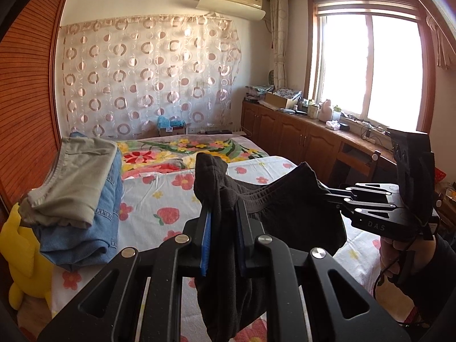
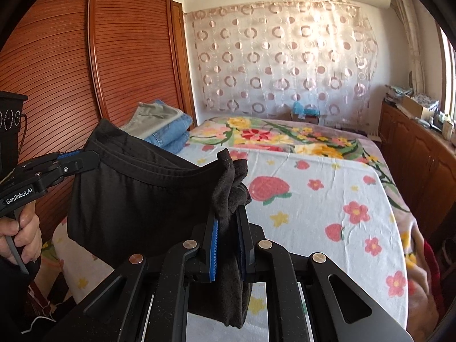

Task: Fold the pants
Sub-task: 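Lift the folded shorts with the left gripper and carry them toward the jeans stack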

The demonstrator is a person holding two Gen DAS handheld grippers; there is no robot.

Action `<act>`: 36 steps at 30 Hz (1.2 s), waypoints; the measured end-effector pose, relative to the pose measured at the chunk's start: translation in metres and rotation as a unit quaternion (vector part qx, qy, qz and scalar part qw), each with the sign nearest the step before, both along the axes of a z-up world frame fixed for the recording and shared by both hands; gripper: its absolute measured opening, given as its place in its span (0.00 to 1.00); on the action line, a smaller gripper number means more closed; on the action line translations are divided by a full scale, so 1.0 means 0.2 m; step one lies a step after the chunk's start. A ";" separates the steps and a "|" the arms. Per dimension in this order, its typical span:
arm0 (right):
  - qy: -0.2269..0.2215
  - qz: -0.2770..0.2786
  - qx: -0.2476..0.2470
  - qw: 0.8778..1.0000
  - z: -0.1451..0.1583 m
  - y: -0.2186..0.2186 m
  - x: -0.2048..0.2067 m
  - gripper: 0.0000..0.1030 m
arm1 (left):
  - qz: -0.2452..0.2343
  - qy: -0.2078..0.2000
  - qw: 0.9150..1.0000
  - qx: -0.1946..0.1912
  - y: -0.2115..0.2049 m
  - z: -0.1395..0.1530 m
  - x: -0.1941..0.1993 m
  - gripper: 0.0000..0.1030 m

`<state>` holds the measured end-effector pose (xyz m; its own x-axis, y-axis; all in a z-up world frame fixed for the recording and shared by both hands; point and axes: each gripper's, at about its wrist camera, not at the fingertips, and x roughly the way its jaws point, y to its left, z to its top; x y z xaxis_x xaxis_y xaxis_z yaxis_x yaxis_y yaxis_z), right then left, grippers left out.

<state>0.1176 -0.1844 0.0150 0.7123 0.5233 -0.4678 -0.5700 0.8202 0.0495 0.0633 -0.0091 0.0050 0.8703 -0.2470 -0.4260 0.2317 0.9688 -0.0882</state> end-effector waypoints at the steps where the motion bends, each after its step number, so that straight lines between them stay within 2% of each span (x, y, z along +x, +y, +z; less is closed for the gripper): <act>1: -0.004 0.001 0.000 1.000 0.01 0.00 -0.01 0.11 | 0.000 -0.003 1.000 0.000 0.00 0.01 0.00 0.16; 20: -0.061 0.029 -0.004 0.998 0.14 0.06 -0.07 0.11 | 0.019 -0.048 0.999 0.001 0.11 0.16 -0.09 0.16; 36: -0.077 0.059 -0.017 0.995 0.12 0.11 0.00 0.11 | 0.051 -0.059 0.997 -0.007 0.25 0.17 -0.14 0.16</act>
<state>0.1171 -0.1629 0.0384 0.7118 0.5929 -0.3767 -0.6605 0.7474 -0.0717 0.0355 0.0405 0.0389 0.9348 -0.1602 -0.3170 0.1422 0.9866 -0.0794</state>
